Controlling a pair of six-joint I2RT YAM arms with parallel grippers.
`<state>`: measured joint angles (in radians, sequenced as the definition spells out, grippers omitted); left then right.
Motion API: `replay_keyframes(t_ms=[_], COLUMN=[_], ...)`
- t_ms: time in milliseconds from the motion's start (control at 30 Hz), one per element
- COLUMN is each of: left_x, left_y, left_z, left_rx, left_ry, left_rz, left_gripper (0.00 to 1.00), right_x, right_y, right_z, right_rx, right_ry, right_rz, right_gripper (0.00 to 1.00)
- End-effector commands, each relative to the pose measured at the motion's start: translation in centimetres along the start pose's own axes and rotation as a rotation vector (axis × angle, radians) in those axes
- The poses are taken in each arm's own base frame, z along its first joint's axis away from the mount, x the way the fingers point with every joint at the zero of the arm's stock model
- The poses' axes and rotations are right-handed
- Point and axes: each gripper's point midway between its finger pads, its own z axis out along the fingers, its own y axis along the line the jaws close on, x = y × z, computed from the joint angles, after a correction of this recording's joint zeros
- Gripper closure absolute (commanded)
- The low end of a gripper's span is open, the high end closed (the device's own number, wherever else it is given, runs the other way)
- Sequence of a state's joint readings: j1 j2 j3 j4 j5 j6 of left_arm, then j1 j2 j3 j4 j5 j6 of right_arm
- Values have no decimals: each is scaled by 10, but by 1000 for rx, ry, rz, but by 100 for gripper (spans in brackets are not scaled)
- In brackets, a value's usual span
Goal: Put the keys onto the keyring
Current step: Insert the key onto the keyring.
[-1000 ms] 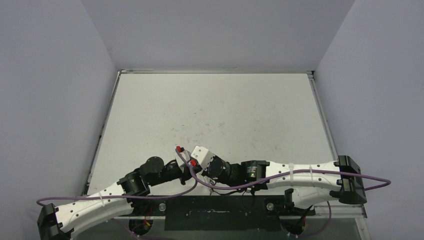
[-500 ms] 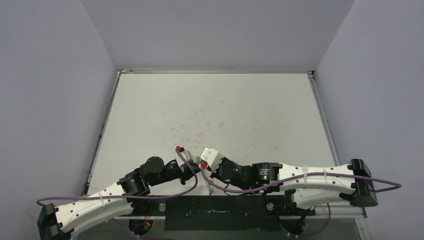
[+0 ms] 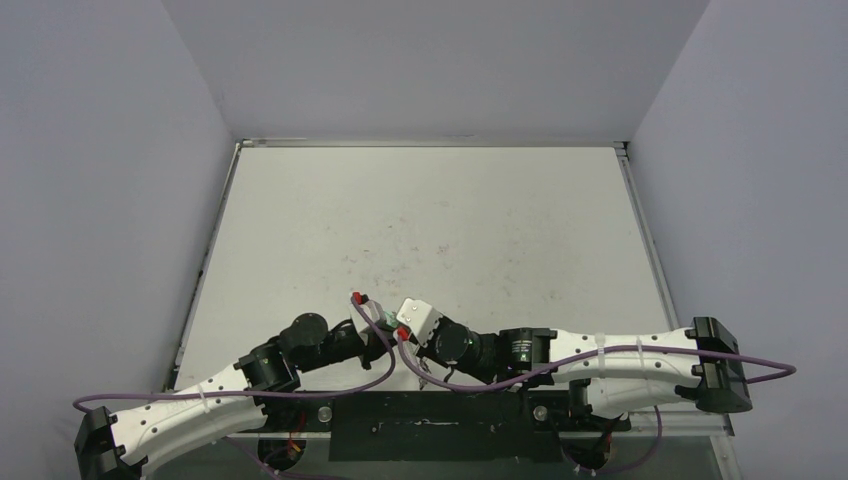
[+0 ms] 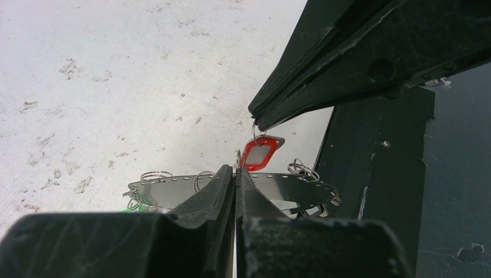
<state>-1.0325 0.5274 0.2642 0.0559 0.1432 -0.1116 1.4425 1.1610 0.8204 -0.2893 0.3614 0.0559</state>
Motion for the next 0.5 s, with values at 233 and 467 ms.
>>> replay_keyframes(t_ms=[233,467], left_x=[-31,-32], left_y=[-6,-6], left_z=[1,1], left_rx=[24,25], left_ry=[-109,-114], left_rz=[6,5], left_gripper=[100,100], right_x=[-22,-19], right_y=[8,10], right_z=[11,17], right_rx=[-25,-21], right_ry=[-90,-71], right_rz=[46,51], right_gripper=[100,100])
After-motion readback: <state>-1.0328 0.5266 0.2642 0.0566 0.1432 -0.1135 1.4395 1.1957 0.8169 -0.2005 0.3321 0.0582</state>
